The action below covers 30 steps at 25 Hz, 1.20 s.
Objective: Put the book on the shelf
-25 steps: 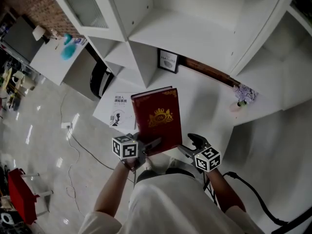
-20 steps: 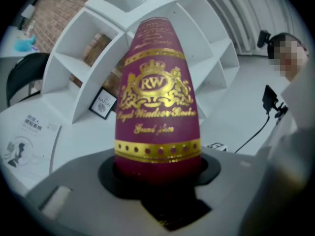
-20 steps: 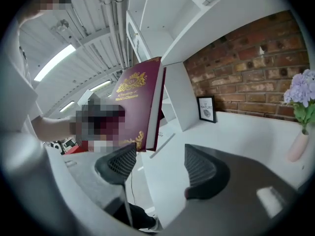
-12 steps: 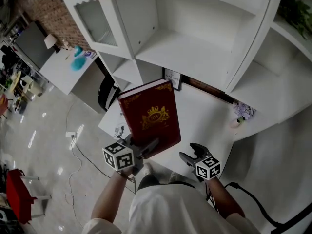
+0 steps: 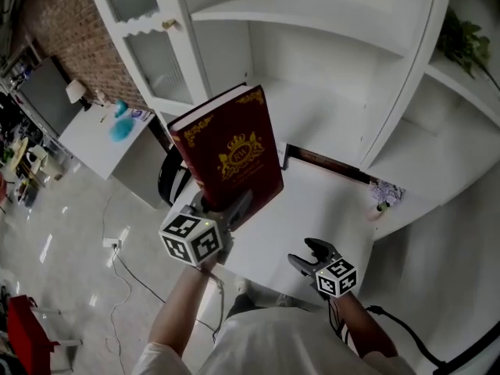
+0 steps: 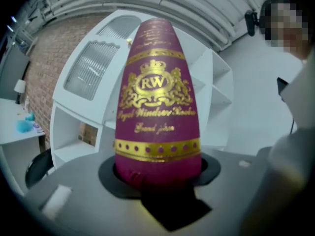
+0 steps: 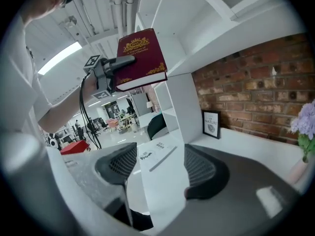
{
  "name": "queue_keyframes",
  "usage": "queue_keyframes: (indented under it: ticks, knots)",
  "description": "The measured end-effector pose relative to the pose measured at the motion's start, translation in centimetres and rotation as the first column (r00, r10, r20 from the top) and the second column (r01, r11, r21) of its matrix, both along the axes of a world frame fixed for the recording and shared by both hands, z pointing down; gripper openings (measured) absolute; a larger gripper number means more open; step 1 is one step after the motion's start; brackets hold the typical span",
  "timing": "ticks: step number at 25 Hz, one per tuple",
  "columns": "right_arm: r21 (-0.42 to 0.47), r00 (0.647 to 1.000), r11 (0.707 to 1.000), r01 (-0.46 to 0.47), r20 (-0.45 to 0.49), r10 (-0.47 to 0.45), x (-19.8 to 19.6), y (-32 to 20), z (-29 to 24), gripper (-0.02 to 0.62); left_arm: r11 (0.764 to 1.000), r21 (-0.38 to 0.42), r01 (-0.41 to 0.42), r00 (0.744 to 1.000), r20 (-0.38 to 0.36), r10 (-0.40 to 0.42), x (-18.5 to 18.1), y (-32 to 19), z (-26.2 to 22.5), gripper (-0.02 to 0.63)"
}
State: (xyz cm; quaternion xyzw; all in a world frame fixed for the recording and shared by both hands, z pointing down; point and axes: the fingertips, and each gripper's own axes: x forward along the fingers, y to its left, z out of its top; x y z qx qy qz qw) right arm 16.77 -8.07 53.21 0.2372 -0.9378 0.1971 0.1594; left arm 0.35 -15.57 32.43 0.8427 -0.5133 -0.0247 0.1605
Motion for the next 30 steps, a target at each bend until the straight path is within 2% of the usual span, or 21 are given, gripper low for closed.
queue_keyframes:
  ticks: [9,14,17,20,26,30]
  knots:
    - [0.157,0.996,0.987,0.021,0.082,-0.035,-3.0,-3.2,-10.7,0.298,0.986,0.141,0.086,0.989,0.105,-0.102,-2.8,-5.8,-5.6,0.249]
    - [0.249,0.994,0.968,0.017,0.097,-0.043,-4.4,-4.7,-14.8,0.295,0.968,0.217,0.124,0.968,0.188,-0.166,-3.5,-8.2,-7.2,0.249]
    - [0.283,0.995,0.959,-0.001,0.1,-0.029,-4.8,-6.1,-16.4,0.295,0.965,0.22,0.142,0.956,0.224,-0.192,-3.9,-10.0,-7.1,0.249]
    - [0.312,0.993,0.95,-0.024,0.115,-0.013,-5.3,-7.8,-18.4,0.291,0.961,0.213,0.175,0.95,0.219,-0.222,-4.6,-11.9,-6.6,0.249]
    - [0.354,0.975,0.932,-0.074,0.222,-0.007,-6.9,-11.3,-24.3,0.273,0.947,0.236,0.219,0.931,0.241,-0.275,-5.2,-14.9,-6.4,0.25]
    - [0.4,0.971,0.913,-0.082,0.24,-0.018,-8.0,-13.2,-27.3,0.268,0.937,0.257,0.238,0.918,0.255,-0.304,-5.7,-16.3,-6.3,0.253]
